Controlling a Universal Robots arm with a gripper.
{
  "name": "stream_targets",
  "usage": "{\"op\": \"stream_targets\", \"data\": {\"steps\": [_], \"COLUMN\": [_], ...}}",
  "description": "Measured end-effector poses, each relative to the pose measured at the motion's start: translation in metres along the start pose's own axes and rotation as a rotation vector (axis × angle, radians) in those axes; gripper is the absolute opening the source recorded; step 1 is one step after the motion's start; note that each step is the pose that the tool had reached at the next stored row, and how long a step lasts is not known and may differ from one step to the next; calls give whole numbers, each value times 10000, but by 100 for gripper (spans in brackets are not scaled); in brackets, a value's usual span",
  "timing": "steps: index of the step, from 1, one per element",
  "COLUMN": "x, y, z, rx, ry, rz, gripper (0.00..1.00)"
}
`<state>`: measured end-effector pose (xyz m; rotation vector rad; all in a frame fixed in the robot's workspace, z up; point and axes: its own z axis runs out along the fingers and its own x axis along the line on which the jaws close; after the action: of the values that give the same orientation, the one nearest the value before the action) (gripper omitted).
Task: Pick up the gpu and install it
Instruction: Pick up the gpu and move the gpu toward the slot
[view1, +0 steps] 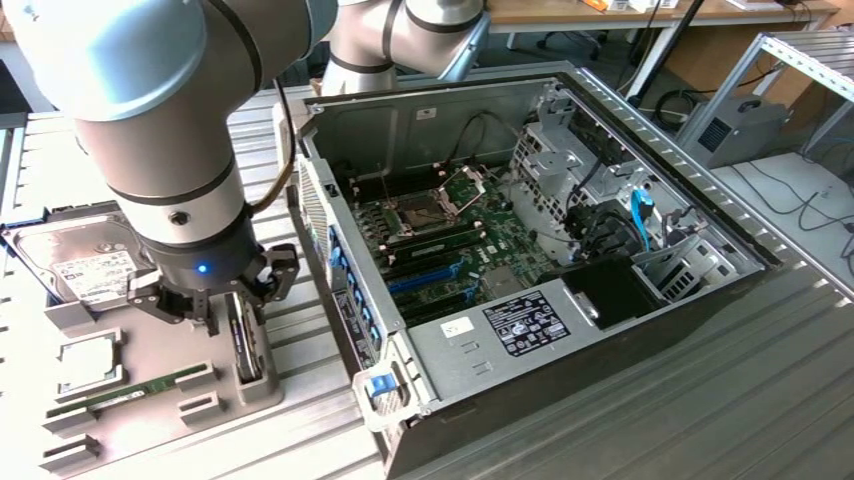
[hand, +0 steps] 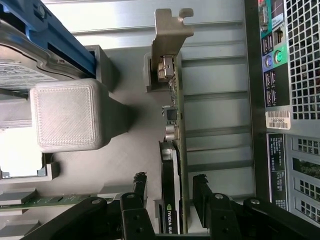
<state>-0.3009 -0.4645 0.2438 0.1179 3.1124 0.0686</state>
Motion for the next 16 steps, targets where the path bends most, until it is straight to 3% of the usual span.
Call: {"op": "stream_targets", "data": {"steps": [16], "x": [0], "y": [-2], "z": [41], "rx": [2], "ry": [1], "rz": [1], "gripper": [50]}}
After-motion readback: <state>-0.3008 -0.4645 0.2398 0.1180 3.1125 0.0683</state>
